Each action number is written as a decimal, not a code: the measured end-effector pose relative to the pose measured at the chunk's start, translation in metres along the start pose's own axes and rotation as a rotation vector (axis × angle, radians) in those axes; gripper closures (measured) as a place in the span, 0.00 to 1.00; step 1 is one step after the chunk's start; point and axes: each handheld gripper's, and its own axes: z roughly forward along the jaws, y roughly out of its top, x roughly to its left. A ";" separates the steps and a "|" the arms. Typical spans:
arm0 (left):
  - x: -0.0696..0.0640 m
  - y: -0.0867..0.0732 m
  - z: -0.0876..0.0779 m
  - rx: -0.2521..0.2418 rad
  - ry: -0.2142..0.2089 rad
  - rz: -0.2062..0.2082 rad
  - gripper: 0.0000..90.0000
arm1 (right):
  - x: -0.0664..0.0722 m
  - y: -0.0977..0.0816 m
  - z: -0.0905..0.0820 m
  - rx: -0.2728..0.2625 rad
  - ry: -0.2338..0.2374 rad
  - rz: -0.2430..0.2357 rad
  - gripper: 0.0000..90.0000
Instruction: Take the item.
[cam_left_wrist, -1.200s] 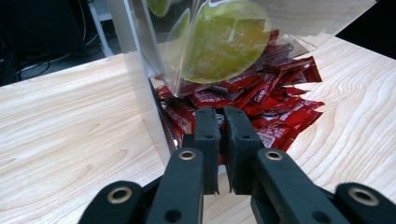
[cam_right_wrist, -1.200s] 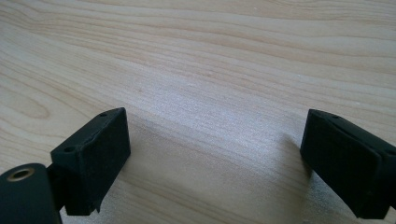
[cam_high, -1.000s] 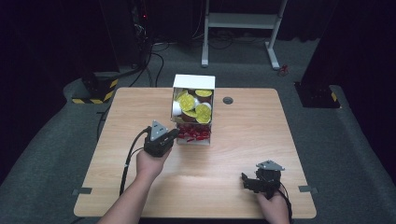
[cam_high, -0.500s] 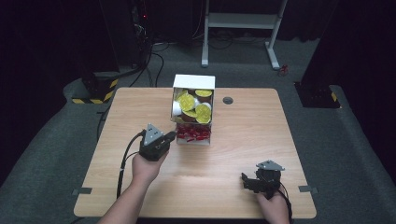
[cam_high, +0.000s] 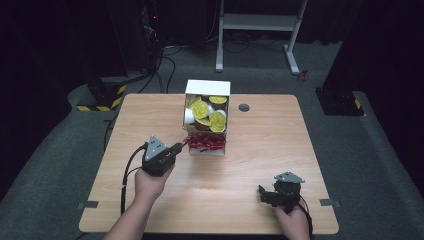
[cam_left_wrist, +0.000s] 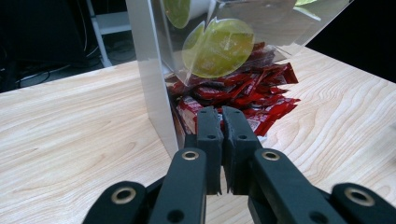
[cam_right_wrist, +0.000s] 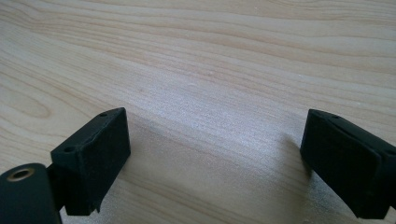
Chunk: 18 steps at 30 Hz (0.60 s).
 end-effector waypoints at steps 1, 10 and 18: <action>0.000 0.000 -0.001 -0.001 0.000 0.001 0.96 | 0.000 0.000 0.000 0.000 0.000 0.000 0.09; 0.000 0.000 -0.008 -0.013 0.008 0.003 0.96 | 0.000 0.000 0.000 0.003 0.002 -0.002 0.09; 0.001 0.000 -0.017 -0.026 0.012 0.004 0.97 | 0.000 0.000 -0.001 0.005 0.003 0.000 0.09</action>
